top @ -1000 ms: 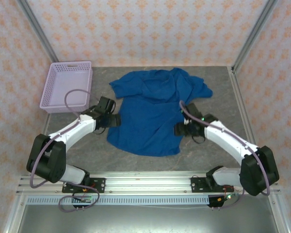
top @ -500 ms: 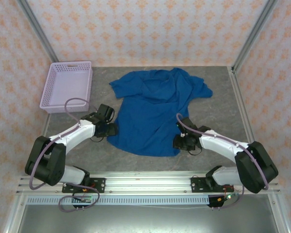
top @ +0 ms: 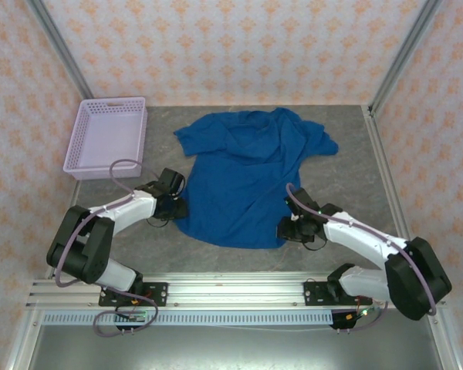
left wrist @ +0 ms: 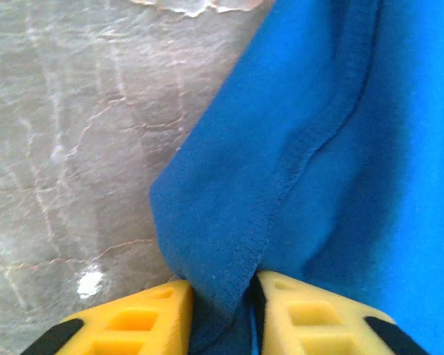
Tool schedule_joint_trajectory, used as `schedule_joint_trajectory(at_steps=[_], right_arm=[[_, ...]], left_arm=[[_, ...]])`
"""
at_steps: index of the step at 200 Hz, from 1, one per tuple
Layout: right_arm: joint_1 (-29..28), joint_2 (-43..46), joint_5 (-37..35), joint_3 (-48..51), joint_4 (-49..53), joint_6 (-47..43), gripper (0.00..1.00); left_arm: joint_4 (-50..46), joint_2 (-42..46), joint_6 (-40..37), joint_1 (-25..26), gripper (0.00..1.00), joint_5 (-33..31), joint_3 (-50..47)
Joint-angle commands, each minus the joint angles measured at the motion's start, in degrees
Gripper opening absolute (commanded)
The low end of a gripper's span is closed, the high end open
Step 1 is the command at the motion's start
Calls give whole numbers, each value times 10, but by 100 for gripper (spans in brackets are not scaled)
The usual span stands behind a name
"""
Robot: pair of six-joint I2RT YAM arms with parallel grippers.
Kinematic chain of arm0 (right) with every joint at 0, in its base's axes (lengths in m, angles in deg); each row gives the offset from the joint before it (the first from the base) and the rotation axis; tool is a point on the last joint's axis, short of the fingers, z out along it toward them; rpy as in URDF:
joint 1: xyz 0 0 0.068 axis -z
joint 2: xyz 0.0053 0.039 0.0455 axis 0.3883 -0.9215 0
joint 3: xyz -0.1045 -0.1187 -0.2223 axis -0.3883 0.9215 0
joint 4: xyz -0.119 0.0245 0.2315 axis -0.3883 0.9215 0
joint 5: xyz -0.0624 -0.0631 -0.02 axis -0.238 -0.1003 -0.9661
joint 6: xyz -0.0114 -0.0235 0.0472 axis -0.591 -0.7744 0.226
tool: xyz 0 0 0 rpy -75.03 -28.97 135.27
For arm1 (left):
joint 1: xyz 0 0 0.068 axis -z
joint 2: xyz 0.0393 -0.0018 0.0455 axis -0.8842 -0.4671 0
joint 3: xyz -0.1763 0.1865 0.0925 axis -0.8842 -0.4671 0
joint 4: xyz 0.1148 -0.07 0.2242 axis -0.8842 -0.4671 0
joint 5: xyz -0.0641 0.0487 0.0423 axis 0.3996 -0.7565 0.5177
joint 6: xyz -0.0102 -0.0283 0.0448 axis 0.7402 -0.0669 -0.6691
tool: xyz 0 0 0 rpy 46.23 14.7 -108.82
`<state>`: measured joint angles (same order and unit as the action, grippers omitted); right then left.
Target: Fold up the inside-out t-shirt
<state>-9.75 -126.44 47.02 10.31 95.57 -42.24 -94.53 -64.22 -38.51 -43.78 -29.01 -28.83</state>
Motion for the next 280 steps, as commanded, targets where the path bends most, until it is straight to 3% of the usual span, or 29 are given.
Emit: schedule_joint_trajectory(at_steps=[1,31,68,101,131,144,168,197,229,257,280], right_arm=[[-3,-30,-1,8,-29,-3,34],[-3,-45,10,15,-46,0,20],[18,9,-36,-25,36,-24,0],[102,82,-59,-74,109,-58,0],[153,106,-55,-94,101,-52,0],[160,105,-45,-108,98,-52,0],[161,89,-31,-134,95,-58,0],[165,62,-25,-155,97,-72,0],[173,33,-2,-178,94,-77,0],[182,16,24,-200,91,-74,0],[197,-8,52,-206,76,-65,0]], left_arm=[[12,-15,1,4,22,10,-11],[8,-1,2,5,11,8,-15],[1,55,9,16,4,-7,-31],[-11,82,14,82,4,-6,-26],[-16,91,26,116,5,-59,-25],[-21,94,22,120,13,-87,-22],[-39,119,0,151,46,-150,-5],[13,184,-67,218,65,-174,-7],[161,167,-162,318,73,-127,-18],[200,47,-245,420,75,-202,47],[230,-50,-291,466,76,-265,100]])
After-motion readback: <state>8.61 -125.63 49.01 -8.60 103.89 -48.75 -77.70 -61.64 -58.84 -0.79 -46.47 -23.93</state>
